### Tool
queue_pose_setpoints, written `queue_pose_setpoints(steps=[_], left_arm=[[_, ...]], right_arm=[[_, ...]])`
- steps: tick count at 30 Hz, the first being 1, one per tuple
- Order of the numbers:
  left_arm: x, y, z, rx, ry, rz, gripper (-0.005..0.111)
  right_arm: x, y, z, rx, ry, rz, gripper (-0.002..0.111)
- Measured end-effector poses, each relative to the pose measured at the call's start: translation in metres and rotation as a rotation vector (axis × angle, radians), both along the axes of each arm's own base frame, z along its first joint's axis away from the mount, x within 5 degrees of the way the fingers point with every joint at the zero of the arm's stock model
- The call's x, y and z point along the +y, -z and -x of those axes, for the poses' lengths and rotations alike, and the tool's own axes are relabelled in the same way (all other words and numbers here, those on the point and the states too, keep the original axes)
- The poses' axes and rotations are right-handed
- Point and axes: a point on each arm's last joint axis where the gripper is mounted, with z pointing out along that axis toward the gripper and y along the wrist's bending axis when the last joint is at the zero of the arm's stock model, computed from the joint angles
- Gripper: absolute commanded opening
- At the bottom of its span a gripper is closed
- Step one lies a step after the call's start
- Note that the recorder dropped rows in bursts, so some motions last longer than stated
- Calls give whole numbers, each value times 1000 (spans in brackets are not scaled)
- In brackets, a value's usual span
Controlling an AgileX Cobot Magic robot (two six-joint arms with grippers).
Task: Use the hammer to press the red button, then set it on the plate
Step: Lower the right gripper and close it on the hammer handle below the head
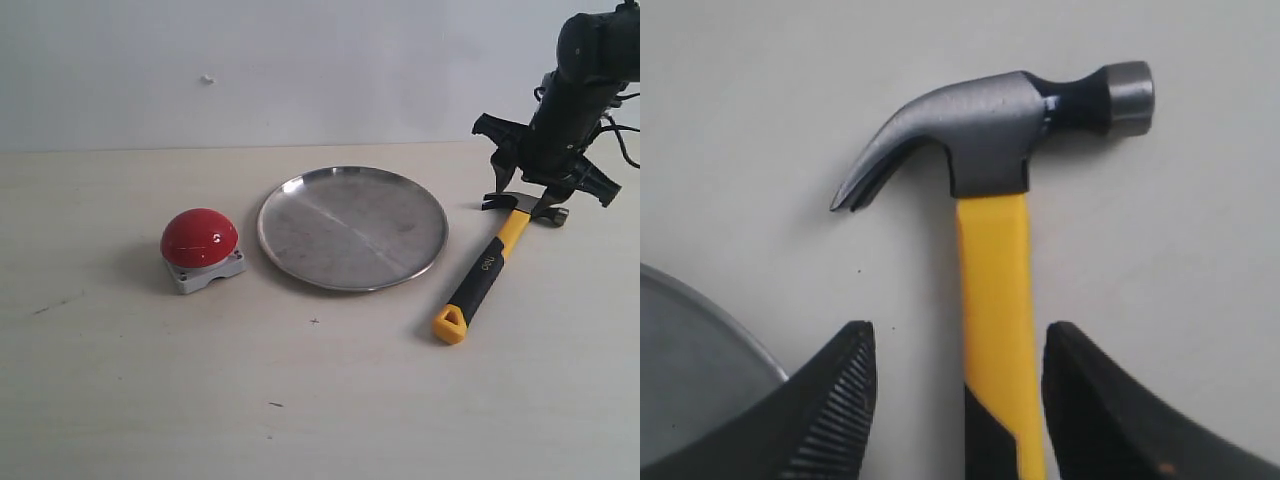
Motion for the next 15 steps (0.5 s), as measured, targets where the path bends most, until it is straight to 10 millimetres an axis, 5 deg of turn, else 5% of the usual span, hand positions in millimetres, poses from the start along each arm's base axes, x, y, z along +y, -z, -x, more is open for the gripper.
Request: queue_pose_setpoints(steps=[15], left_arm=[[0,0,0,0,0,0,1]], right_arm=[[-13,2,5,89,43,-132,51]])
